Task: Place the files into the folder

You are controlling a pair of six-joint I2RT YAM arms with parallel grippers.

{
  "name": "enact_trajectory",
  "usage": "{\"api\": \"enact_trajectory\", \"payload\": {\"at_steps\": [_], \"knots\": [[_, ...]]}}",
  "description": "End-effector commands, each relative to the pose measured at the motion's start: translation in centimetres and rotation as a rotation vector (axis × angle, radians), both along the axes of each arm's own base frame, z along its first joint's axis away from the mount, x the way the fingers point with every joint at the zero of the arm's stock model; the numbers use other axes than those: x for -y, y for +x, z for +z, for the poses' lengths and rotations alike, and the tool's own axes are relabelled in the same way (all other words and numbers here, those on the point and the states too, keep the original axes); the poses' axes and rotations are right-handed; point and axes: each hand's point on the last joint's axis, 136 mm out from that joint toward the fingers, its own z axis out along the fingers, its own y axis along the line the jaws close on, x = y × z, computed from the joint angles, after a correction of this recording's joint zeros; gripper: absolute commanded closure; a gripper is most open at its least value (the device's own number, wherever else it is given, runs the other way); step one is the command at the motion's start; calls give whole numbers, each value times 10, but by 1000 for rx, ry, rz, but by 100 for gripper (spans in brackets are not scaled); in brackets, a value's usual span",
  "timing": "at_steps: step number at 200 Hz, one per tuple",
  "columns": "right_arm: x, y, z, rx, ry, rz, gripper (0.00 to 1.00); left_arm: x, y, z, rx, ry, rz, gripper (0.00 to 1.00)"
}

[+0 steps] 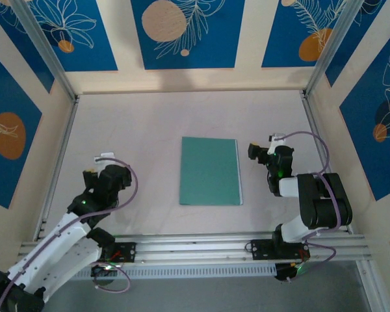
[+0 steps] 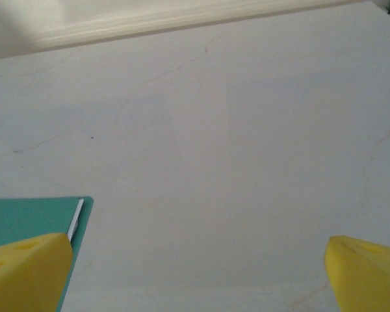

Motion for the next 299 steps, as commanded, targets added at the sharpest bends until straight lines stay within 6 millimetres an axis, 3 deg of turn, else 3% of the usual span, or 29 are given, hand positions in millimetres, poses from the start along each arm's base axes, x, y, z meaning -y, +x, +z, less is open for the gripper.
{"api": "enact_trajectory", "payload": {"at_steps": [1,29,52,83,111,166,200,220,256,283,299], "knots": [[2,4,3,6,-27,-10,1,-5,32,5,84,3,-15,0],[2,4,3,7,-27,-10,1,-12,68,-29,-5,15,-22,0],[2,4,4,9,-27,-11,1,-13,95,-38,86,-6,-45,0],[1,4,3,8,-27,-9,1,-22,115,-53,115,-55,-21,0],[2,4,3,8,-27,-10,1,-27,120,-63,113,-105,-26,0],[2,4,3,8,-27,-10,1,-34,133,-64,173,-134,-84,0],[2,4,3,6,-27,-10,1,-25,120,-59,263,-122,-137,0],[2,4,3,8,-28,-10,1,-16,103,-67,372,-117,-193,0],[2,4,3,8,-29,-11,1,-16,121,-69,301,-115,-195,0],[1,4,3,8,-29,-9,1,-3,137,-78,201,-126,-266,0],[1,4,3,7,-28,-9,1,-3,138,-80,189,-125,-262,0]]}}
